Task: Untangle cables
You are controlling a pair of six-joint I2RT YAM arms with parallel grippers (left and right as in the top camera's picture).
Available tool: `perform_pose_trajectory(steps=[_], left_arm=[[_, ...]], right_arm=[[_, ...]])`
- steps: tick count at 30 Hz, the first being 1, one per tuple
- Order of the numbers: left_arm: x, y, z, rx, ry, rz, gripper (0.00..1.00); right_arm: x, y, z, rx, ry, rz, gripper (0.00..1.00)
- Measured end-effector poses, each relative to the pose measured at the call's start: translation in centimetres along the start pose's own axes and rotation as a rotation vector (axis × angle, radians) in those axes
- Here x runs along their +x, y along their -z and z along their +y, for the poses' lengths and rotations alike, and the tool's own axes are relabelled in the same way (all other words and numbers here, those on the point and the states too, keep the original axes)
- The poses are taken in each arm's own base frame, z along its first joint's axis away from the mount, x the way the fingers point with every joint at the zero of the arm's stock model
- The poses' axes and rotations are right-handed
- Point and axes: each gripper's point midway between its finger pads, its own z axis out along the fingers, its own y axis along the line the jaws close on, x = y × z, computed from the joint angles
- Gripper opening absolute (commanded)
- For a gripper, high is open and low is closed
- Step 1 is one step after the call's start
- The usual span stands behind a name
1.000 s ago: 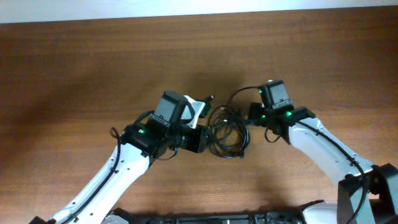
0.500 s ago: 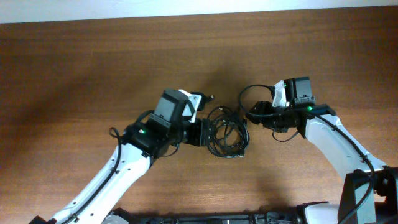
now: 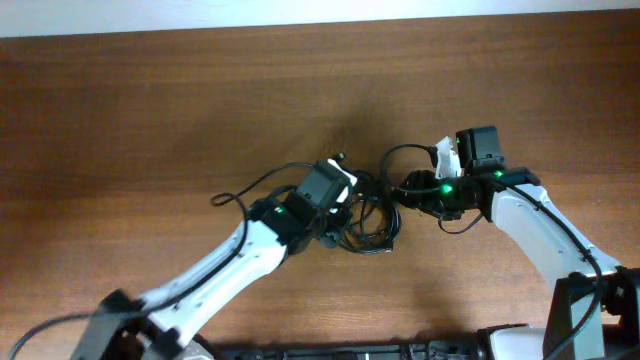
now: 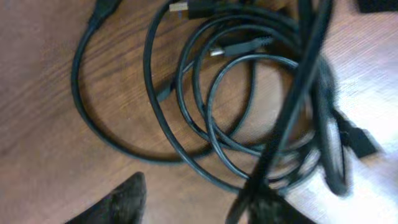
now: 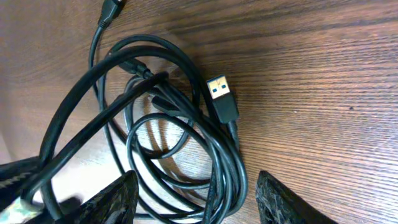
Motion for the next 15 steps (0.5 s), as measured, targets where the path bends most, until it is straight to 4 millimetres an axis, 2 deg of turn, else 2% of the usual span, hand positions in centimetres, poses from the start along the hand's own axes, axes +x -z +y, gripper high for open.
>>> perform_pose_trajectory(steps=[1, 4, 8, 11, 15], left_arm=[[0.2, -0.8, 0.1, -0.006, -0.007, 0.013, 0.01], [0.7, -2.0, 0.1, -0.006, -0.013, 0.041, 0.00], [0.4, -2.0, 0.0, -0.001, -0.011, 0.030, 0.00], [-0.4, -1.1, 0.0, 0.002, 0.004, -0.003, 0.00], [-2.5, 1.4, 0.6, 0.003, 0.075, -0.092, 0.00]], right_arm=[[0.0, 0.0, 0.1, -0.004, 0.000, 0.002, 0.59], [0.2, 0.0, 0.4, -0.022, 0.000, 0.009, 0.59], [0.9, 0.1, 1.8, -0.108, 0.023, 0.050, 0.67], [2.8, 0.9, 5.2, -0.315, 0.146, 0.128, 0.71], [5.3, 0.6, 8.1, -0.424, 0.309, 0.194, 0.72]])
